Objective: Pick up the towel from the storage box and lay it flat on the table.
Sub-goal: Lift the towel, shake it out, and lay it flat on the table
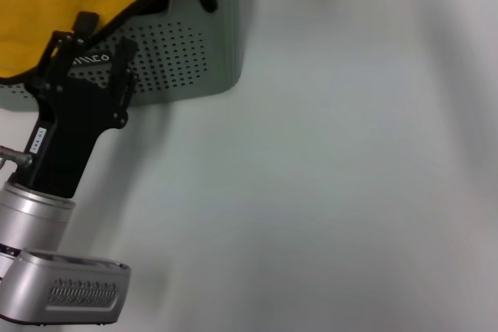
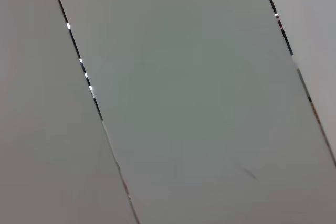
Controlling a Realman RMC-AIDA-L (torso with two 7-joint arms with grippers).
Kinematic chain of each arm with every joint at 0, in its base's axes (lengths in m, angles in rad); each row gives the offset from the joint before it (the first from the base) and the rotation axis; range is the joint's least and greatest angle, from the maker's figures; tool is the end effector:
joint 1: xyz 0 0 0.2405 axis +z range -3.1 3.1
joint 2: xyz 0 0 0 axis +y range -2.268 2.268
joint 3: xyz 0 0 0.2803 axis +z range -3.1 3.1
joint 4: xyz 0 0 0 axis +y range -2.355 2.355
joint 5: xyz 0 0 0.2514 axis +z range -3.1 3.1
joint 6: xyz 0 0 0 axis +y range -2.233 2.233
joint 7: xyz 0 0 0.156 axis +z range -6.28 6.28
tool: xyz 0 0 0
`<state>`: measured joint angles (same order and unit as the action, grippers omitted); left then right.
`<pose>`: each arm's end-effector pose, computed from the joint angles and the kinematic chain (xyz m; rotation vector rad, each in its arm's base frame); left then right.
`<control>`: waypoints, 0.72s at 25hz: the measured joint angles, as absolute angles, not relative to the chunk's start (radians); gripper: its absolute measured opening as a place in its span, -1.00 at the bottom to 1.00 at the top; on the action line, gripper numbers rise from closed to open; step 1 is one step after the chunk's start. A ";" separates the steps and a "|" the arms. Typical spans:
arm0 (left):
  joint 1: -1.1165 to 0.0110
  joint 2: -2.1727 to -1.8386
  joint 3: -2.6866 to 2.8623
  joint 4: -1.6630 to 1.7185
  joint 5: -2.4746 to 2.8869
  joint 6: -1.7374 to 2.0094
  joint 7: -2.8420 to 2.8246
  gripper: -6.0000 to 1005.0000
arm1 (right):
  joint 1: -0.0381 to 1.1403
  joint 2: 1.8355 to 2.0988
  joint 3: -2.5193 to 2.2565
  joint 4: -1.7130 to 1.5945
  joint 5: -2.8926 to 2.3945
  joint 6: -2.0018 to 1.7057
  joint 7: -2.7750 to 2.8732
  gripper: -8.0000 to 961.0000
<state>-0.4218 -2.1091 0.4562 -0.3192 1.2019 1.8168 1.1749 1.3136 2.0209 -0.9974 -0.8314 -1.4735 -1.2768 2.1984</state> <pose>-0.3071 0.2694 -0.0809 -1.3915 0.6553 -0.1633 -0.1565 0.4779 0.0357 2.7233 -0.4274 -1.2814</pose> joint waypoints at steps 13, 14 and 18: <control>-0.396 -2.109 0.435 -0.325 1.222 1.870 1.186 0.30 | 1.255 2.005 -0.988 -0.789 -1.390 -1.297 2.209 -0.97; -0.395 -2.109 0.435 -0.326 1.225 1.878 1.186 0.31 | 1.249 2.001 -0.988 -0.781 -1.371 -1.300 2.209 -0.97; -0.394 -2.109 0.436 -0.330 1.228 1.893 1.186 0.35 | 1.224 1.994 -0.988 -0.759 -1.305 -1.305 2.214 -0.97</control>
<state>-0.3941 -2.1091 0.4357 -0.3296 1.2277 1.8935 1.1857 1.2237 1.9940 -0.9884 -0.7591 -1.3053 -1.3046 2.2143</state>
